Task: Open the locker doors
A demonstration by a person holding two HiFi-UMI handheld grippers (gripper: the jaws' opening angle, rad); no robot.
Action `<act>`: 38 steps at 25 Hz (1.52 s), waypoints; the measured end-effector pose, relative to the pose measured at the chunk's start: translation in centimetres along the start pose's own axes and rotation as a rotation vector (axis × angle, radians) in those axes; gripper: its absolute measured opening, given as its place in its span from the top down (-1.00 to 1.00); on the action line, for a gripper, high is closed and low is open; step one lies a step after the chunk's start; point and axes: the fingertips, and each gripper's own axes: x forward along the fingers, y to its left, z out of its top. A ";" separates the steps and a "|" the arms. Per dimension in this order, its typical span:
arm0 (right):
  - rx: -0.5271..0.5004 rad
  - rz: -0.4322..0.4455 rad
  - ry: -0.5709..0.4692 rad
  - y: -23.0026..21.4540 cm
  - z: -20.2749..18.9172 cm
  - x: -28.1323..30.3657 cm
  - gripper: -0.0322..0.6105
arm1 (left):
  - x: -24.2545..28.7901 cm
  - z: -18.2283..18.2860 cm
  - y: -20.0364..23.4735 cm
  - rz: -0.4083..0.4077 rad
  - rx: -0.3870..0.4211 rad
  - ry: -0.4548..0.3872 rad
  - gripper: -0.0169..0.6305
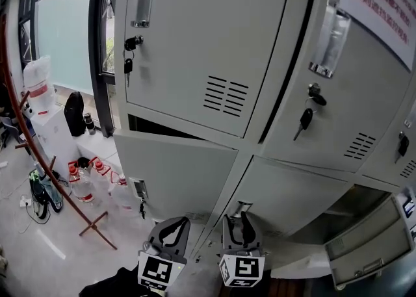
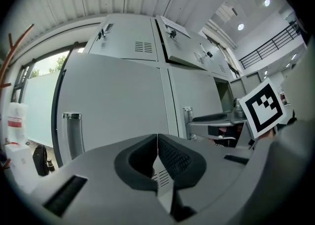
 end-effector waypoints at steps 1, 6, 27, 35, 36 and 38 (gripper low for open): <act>-0.003 -0.007 0.010 0.1 -0.2 0.5 0.31 | 0.1 0.0 0.3 -0.009 -0.002 -0.001 0.87; -0.025 -0.071 0.057 0.4 -1.0 2.0 0.27 | 0.5 -0.3 1.7 -0.053 -0.004 -0.002 0.87; -0.046 -0.297 0.109 1.9 -1.1 -1.8 0.47 | -0.9 -1.1 2.8 -0.262 -0.017 -0.042 0.87; -0.037 -0.320 0.113 2.5 -1.0 -5.9 0.45 | -1.4 -1.3 0.7 -0.317 -0.033 -0.053 0.87; -0.036 -0.321 0.112 2.5 -1.0 -6.5 0.45 | -1.6 -1.2 0.2 -0.324 -0.033 -0.054 0.87; -0.040 -0.322 0.110 2.6 -1.0 -7.6 0.45 | -2.2 -1.1 -0.9 -0.340 -0.033 -0.056 0.87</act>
